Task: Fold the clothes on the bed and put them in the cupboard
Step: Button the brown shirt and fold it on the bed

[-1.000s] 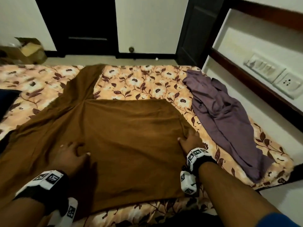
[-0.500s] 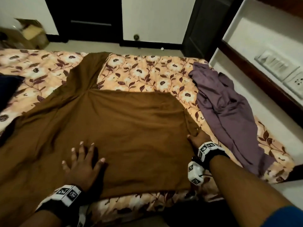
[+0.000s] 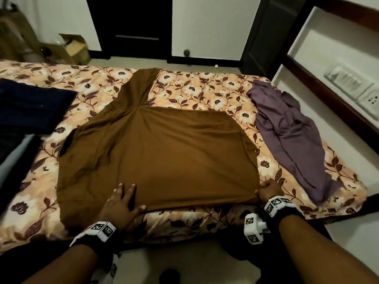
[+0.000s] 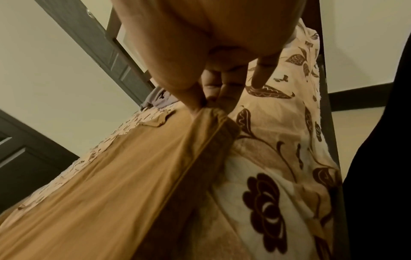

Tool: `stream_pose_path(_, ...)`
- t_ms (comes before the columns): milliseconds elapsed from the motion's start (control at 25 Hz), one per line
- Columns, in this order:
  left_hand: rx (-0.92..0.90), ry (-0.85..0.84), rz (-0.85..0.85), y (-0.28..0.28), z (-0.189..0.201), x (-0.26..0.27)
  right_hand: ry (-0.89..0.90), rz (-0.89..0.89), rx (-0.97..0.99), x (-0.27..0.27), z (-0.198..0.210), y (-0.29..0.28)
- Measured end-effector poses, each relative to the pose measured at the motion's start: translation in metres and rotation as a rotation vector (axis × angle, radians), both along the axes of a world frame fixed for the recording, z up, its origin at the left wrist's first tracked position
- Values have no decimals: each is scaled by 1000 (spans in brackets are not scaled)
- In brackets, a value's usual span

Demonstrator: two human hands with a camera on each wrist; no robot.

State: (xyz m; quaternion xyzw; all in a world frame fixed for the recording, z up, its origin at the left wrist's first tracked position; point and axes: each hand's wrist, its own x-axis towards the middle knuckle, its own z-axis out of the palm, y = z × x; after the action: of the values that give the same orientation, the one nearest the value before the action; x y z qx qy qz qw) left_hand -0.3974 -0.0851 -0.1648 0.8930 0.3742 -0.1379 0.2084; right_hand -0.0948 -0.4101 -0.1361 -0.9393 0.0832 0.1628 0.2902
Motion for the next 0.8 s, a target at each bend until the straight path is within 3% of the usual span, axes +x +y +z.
stream_pose_path(120, 63, 92, 27, -1, 11, 3, 26, 177, -209, 3, 1, 11)
stream_pose_path(240, 88, 76, 51, 19, 30, 41, -86, 291, -260, 40, -2, 37)
stream_pose_path(400, -21, -88, -31, 99, 42, 139, -105, 360, -150, 98, -4, 95)
stream_pose_path(600, 2, -357, -69, 221, 40, 269, -106, 247, -98, 205, -5, 173)
stream_pose_path(680, 17, -285, -184, 260, 34, 310, -38, 219, -157, 236, -8, 190)
stream_pose_path(800, 52, -84, -245, 303, 26, 346, 139, 196, -71, 263, -10, 204)
